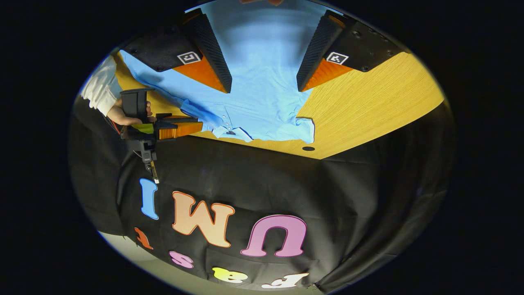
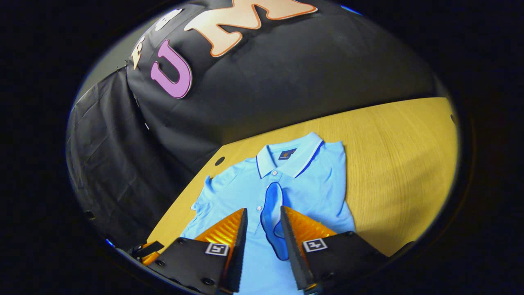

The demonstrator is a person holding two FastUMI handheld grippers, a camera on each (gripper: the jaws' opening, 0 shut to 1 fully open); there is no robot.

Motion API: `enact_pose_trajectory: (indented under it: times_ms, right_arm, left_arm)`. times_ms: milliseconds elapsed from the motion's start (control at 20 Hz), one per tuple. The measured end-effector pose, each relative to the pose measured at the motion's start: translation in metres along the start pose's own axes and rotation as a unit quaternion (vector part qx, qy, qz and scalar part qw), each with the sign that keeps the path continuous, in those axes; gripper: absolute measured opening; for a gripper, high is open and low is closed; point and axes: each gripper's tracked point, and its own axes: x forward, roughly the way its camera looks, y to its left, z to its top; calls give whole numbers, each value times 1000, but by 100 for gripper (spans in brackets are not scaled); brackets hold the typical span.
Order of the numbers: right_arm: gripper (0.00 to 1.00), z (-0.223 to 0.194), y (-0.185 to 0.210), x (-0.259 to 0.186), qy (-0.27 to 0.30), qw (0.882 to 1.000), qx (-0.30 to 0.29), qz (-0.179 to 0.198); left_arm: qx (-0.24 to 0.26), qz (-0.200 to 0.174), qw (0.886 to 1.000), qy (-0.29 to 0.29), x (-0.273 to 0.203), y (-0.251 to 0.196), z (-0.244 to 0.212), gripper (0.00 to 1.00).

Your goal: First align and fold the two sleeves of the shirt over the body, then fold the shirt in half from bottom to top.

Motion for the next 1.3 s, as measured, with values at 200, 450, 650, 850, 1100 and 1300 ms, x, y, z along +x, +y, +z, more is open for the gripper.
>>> enact_pose_trajectory:
  times_ms: [200, 450, 650, 850, 1100, 1300]
  right_arm:
    - [98, -4, 16, -13, -11, 998, -61, 5]
    - [98, 5, 33, -53, -61, 991, -121, -13]
    - [98, 7, 43, -101, -111, 979, -166, -33]
    - [98, -5, 37, -147, -135, 974, -173, -57]
    - [98, -15, 22, -198, -173, 969, -151, -91]
    - [98, -25, 3, -222, -181, 965, -145, -126]
  left_arm:
    - [-16, -6, 1000, -1, 6, 1, 9, 94]
    - [-70, -16, 997, 20, 31, 23, 23, 95]
    - [-47, -2, 998, 34, 58, 62, 40, 94]
    - [-45, -1, 998, 50, 93, 85, 62, 94]
    - [-2, -4, 996, 92, 155, 108, 66, 94]
    - [15, -2, 992, 128, 199, 121, 56, 94]
